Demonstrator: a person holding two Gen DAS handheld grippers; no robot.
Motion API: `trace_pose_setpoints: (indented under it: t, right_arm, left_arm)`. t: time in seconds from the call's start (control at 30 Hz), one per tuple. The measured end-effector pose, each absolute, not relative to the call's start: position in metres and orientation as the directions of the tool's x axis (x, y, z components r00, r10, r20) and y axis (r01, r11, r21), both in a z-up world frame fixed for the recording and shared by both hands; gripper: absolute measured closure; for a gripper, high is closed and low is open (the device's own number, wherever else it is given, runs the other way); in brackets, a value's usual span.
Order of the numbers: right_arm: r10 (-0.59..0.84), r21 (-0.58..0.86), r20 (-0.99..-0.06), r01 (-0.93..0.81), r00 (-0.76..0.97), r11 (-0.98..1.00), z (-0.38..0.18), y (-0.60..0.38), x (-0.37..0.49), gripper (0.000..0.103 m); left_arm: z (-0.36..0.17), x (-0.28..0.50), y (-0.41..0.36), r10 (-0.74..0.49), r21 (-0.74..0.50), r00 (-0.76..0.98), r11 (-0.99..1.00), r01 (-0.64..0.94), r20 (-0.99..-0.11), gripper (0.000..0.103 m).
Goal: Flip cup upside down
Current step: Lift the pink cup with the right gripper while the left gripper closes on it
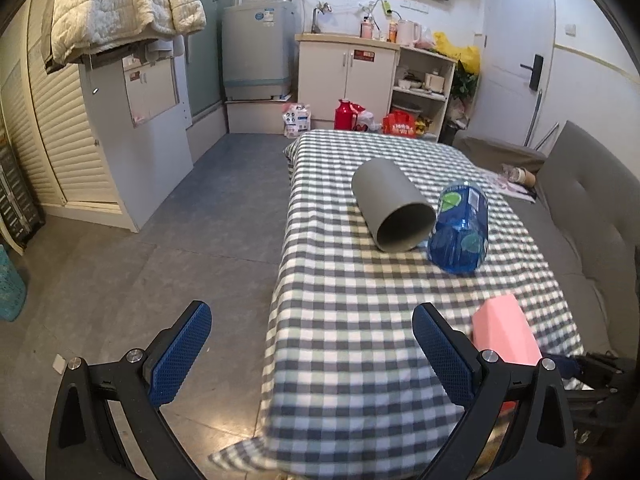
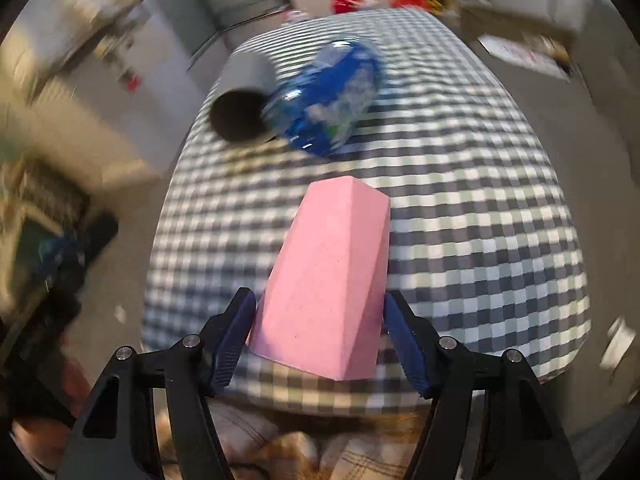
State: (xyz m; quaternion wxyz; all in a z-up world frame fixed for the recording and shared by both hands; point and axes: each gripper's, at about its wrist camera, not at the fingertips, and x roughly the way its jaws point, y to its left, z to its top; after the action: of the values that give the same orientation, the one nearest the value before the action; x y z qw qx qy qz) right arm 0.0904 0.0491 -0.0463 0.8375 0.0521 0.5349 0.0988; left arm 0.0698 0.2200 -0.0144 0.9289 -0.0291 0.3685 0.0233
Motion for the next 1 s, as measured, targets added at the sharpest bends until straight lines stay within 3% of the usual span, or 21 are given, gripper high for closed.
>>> trace_pose_setpoints:
  t: [0.23, 0.4, 0.67, 1.0]
  right_arm:
    - [0.228, 0.192, -0.869, -0.124, 0.439, 0.973, -0.045, 0.045, 0.088, 0.037]
    - [0.222, 0.185, -0.823, -0.122, 0.524, 0.975, -0.021, 0.024, 0.077, 0.020]
    - [0.074, 0.054, -0.742, -0.051, 0.666, 0.997, 0.014, -0.029, 0.063, 0.019]
    - [-0.024, 0.002, -0.729, 0.037, 0.685, 0.999, 0.000, -0.091, 0.065, 0.019]
  left_arm:
    - [-0.013, 0.058, 0.214, 0.046, 0.001, 0.693, 0.998, -0.065, -0.720, 0.000]
    - [-0.007, 0.058, 0.203, 0.047, 0.007, 0.679, 0.998, -0.061, -0.733, 0.000]
    - [0.007, 0.077, 0.146, -0.064, -0.030, 0.639, 0.998, 0.064, -0.766, 0.000]
    - [-0.019, 0.127, 0.080, -0.130, -0.061, 0.437, 0.984, 0.168, -0.890, 0.002]
